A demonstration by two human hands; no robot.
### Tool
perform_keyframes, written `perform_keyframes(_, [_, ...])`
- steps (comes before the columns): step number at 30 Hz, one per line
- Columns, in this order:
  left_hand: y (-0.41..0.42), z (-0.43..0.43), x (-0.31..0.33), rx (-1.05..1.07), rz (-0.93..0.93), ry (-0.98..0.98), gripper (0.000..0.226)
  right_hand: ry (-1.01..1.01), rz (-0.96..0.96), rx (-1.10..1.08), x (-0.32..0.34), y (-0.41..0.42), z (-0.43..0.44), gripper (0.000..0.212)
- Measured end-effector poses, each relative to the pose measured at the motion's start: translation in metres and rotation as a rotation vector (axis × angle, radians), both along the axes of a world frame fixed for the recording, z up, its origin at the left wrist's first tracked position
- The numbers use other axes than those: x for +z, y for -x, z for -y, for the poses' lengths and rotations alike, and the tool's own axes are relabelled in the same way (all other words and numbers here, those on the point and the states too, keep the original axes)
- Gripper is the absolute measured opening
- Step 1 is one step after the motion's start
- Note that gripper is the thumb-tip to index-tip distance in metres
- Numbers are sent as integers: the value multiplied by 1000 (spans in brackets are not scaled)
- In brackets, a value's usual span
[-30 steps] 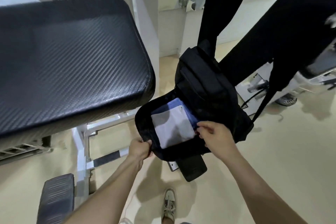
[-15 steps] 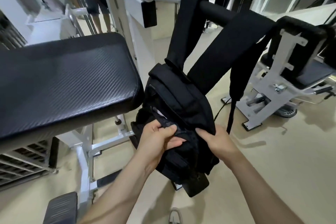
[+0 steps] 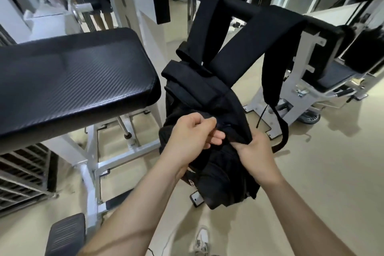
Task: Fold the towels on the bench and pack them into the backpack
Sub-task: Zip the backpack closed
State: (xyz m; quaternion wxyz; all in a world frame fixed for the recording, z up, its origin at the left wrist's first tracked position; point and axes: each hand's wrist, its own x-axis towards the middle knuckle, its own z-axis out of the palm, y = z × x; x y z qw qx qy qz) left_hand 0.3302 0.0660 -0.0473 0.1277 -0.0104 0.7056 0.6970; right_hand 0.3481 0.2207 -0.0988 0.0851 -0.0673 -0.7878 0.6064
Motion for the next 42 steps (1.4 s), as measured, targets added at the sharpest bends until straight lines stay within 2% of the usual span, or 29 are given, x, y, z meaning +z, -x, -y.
perform_keyframes(1, [0, 5, -3, 43, -64, 63, 24, 55, 18, -7, -1, 0, -11, 23])
perform_keyframes(3, [10, 23, -23, 327, -171, 171, 18, 108, 96, -15, -2, 1, -31, 21])
perform_keyframes(5, [28, 41, -57, 528, -35, 110, 15, 123, 183, -47, -4, 6, -53, 13])
perform_keyframes(7, [44, 48, -104, 485, 282, -55, 13, 133, 223, -51, -4, 15, -72, 12])
perform_keyframes(9, [58, 39, -152, 315, 438, -18, 24, 135, 218, -3, -2, 25, -92, 14])
perform_keyframes(11, [68, 20, -181, 208, 465, -3, 32, 127, 216, 67, 1, 37, -108, 20])
perform_keyframes(12, [73, 10, -192, 209, 463, -12, 30, 116, 223, 93, 3, 43, -115, 21])
perform_keyframes(14, [84, -9, -203, 266, 463, -38, 27, 113, 231, 128, 3, 54, -127, 10])
perform_keyframes(15, [90, -15, -207, 311, 457, -48, 29, 104, 230, 141, 3, 59, -131, 12])
perform_keyframes(17, [104, -22, -207, 379, 365, 8, 35, 80, 231, 160, 0, 69, -134, 15])
perform_keyframes(19, [116, -22, -187, 513, 166, 109, 41, 50, 211, 143, -1, 78, -135, 15])
perform_keyframes(21, [109, -28, -142, 647, -246, 244, 34, 8, 182, 169, -4, 85, -133, 16])
perform_keyframes(22, [97, -36, -115, 596, -490, 351, 27, -2, 170, 183, -5, 89, -130, 17])
perform_keyframes(23, [83, -48, -93, 451, -683, 454, 19, -5, 158, 186, -6, 93, -127, 18])
perform_keyframes(24, [68, -64, -75, 262, -746, 531, 9, -7, 148, 178, -6, 96, -123, 16])
perform_keyframes(25, [57, -81, -63, 97, -670, 564, 14, -24, 128, 171, -7, 100, -118, 14])
perform_keyframes(26, [51, -98, -52, -4, -468, 537, 29, -53, 105, 172, -9, 102, -112, 14])
perform_keyframes(27, [52, -112, -42, -24, -213, 411, 44, -95, 74, 185, -10, 103, -106, 16])
perform_keyframes(28, [59, -123, -37, 26, 8, 263, 54, -156, 44, 197, -11, 102, -101, 17])
perform_keyframes(29, [67, -129, -33, 92, 147, 184, 59, -218, 16, 199, -12, 101, -98, 18])
perform_keyframes(30, [76, -133, -32, 148, 189, 177, 60, -267, -2, 193, -13, 99, -96, 19])
perform_keyframes(33, [81, -137, -41, 204, 17, 284, 55, -276, 19, 233, -17, 101, -105, 22])
perform_keyframes(35, [78, -142, -51, 196, -107, 375, 51, -236, 50, 280, -19, 105, -115, 32])
perform_keyframes(38, [77, -150, -56, 242, -124, 405, 48, -188, 74, 354, -22, 108, -122, 37])
perform_keyframes(41, [68, -154, -56, 308, -100, 287, 43, 123, 218, 589, -34, 103, -146, 15])
perform_keyframes(42, [65, -153, -55, 330, -99, 255, 42, 258, 248, 621, -43, 101, -161, 26])
